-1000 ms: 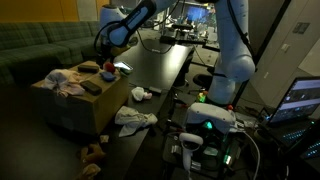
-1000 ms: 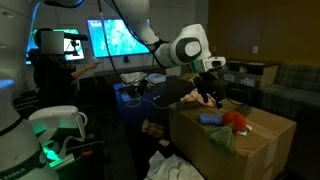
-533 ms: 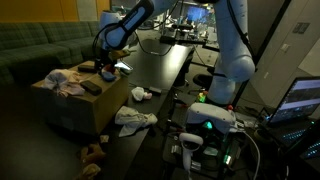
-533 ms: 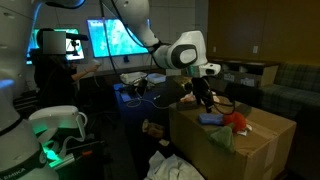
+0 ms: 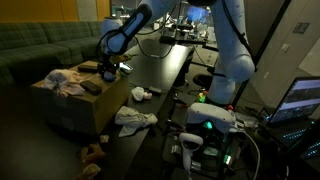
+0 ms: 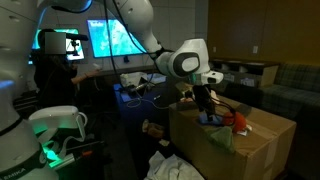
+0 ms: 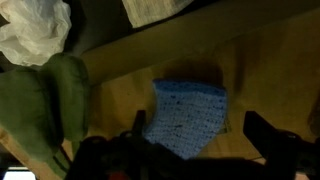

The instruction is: Pick up all the objects that are on the box and put them on the table, then pick up the objects that are on the table and put them on the box

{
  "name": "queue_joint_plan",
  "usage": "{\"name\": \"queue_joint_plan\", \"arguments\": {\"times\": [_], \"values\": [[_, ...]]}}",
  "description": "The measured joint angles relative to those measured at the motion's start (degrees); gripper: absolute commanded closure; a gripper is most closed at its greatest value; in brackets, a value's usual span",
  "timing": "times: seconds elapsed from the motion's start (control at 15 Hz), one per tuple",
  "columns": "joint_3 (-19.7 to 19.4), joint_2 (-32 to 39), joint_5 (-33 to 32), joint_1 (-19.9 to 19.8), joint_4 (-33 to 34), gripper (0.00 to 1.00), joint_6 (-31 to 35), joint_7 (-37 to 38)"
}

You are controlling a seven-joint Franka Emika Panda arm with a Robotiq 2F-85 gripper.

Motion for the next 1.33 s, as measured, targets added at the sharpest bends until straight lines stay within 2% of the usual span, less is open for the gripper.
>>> {"name": "queue_joint_plan", "arguments": {"times": [0.73, 0.8, 0.87, 1.0, 1.27, 1.33], "values": [[0.1, 2.8, 1.8, -0.9, 0.4, 0.0, 2.2, -0.2], [0.1, 2.8, 1.8, -0.9, 0.5, 0.04, 2.3, -0.2], [0.1, 2.8, 1.8, -0.9, 0.5, 0.24, 2.4, -0.2], [0.1, 2.9, 1.8, -0.9, 0.7, 0.31, 2.6, -0.3], [0.0, 2.9, 1.5, -0.8, 1.1, 0.62, 3.1, -0.6], [0.0, 2.9, 1.5, -0.8, 1.3, 0.62, 3.1, -0.7]]}}
